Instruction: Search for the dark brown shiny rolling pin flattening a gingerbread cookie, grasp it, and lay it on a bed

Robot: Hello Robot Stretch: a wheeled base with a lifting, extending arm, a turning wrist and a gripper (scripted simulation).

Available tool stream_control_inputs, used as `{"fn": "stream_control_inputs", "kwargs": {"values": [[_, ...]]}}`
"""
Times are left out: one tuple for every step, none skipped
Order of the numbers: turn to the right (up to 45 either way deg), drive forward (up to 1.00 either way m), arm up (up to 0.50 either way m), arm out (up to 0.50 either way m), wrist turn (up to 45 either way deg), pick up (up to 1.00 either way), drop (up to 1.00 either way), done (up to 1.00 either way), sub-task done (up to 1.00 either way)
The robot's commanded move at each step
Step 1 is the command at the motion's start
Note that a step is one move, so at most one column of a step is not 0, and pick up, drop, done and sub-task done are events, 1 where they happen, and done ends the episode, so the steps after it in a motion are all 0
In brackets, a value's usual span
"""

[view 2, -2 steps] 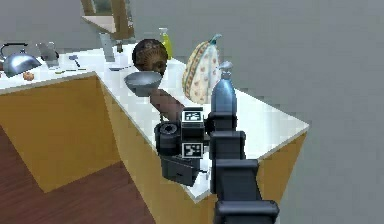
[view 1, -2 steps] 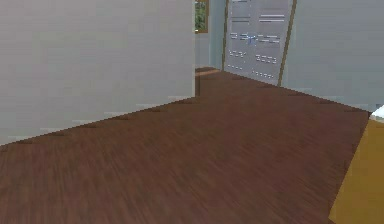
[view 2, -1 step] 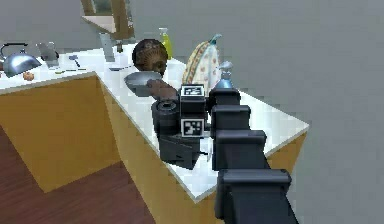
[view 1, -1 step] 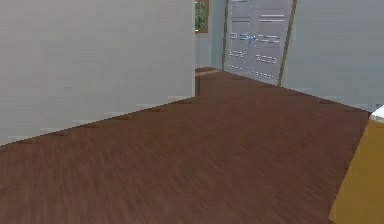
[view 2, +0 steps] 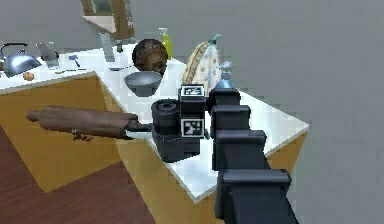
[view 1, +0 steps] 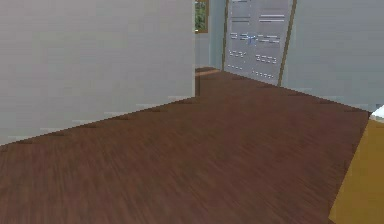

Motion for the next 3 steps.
{"fn": "stream_control_inputs", "kwargs": {"values": [[0.0, 0.00, 0.00, 0.00, -45.0, 0.00, 0.00, 0.00, 0.00], [0.0, 0.00, 0.00, 0.00, -45.0, 0.00, 0.00, 0.00, 0.00], [0.0, 0.00, 0.00, 0.00, -15.0, 0.00, 0.00, 0.00, 0.00]]}}
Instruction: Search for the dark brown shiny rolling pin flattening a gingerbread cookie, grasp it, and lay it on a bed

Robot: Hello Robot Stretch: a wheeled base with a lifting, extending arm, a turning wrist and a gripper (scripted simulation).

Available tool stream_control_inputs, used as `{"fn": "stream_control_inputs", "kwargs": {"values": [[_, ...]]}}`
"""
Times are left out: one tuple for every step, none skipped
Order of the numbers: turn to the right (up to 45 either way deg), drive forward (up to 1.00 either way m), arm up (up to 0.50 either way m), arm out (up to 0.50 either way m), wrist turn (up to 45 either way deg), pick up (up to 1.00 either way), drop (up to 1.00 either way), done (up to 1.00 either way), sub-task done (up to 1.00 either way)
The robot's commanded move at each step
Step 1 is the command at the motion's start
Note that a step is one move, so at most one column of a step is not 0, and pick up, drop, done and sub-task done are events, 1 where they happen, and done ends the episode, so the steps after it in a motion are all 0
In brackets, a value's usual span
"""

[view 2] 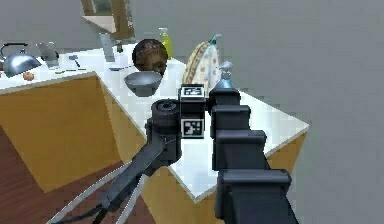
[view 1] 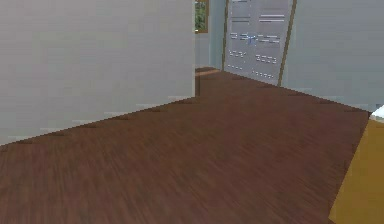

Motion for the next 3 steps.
{"fn": "stream_control_inputs", "kwargs": {"values": [[0.0, 0.00, 0.00, -0.14, 0.0, 0.00, 0.00, 0.00, 0.00], [-45.0, 0.00, 0.00, 0.00, 0.0, 0.00, 0.00, 0.00, 0.00], [-45.0, 0.00, 0.00, 0.00, 0.0, 0.00, 0.00, 0.00, 0.00]]}}
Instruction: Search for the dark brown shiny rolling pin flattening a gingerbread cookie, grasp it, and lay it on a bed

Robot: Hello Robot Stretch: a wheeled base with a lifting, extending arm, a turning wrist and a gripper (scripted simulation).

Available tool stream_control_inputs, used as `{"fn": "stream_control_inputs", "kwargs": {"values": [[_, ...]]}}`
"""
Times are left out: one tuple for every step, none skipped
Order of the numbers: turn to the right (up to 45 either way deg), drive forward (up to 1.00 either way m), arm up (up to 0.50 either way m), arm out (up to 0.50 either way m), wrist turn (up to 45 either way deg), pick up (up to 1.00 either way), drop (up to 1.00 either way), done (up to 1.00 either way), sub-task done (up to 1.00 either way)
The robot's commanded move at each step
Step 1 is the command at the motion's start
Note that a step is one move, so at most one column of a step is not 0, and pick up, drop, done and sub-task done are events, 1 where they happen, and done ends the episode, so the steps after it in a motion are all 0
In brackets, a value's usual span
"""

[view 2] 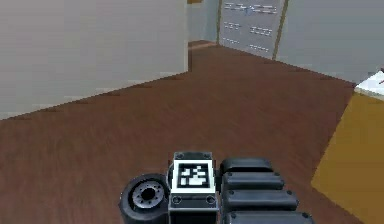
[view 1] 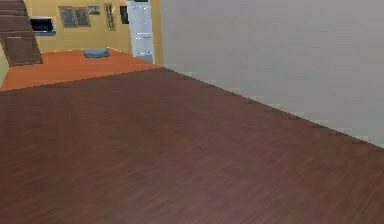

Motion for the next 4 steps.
{"fn": "stream_control_inputs", "kwargs": {"values": [[-9.0, 0.00, 0.00, 0.00, 0.0, 0.00, 0.00, 0.00, 0.00], [0.0, 0.10, 0.00, 0.00, 0.0, 0.00, 0.00, 0.00, 0.00], [-21.0, 0.00, 0.00, 0.00, 0.0, 0.00, 0.00, 0.00, 0.00], [0.0, 1.00, 0.00, 0.00, 0.0, 0.00, 0.00, 0.00, 0.00]]}}
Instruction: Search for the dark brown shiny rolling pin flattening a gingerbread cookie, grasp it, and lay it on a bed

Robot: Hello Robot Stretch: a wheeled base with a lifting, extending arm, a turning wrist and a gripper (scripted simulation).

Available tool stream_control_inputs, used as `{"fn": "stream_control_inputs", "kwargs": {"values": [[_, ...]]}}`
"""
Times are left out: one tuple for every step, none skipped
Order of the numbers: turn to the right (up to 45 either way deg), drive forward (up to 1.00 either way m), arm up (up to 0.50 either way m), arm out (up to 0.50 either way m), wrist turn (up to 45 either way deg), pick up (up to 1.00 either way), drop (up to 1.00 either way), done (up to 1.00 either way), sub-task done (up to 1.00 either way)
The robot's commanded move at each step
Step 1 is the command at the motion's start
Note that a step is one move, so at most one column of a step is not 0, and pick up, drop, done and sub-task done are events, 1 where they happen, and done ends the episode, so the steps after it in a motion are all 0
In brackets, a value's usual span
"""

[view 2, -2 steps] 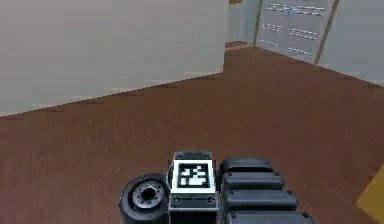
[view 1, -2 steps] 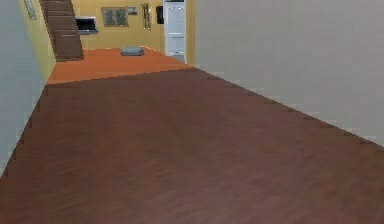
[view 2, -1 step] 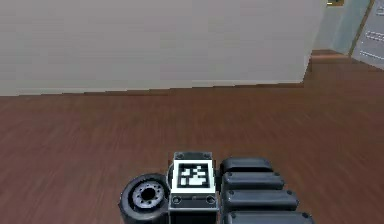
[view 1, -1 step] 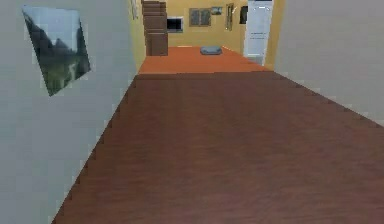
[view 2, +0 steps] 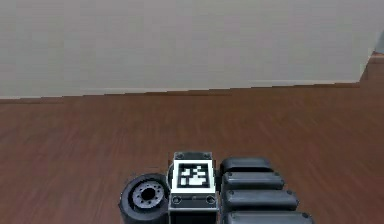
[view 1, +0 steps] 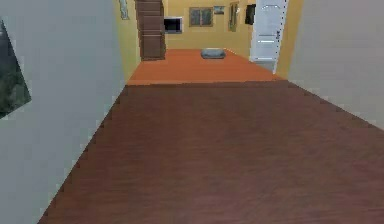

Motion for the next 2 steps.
{"fn": "stream_control_inputs", "kwargs": {"values": [[0.0, 1.00, 0.00, 0.00, 0.0, 0.00, 0.00, 0.00, 0.00], [0.0, 1.00, 0.00, 0.00, 0.0, 0.00, 0.00, 0.00, 0.00]]}}
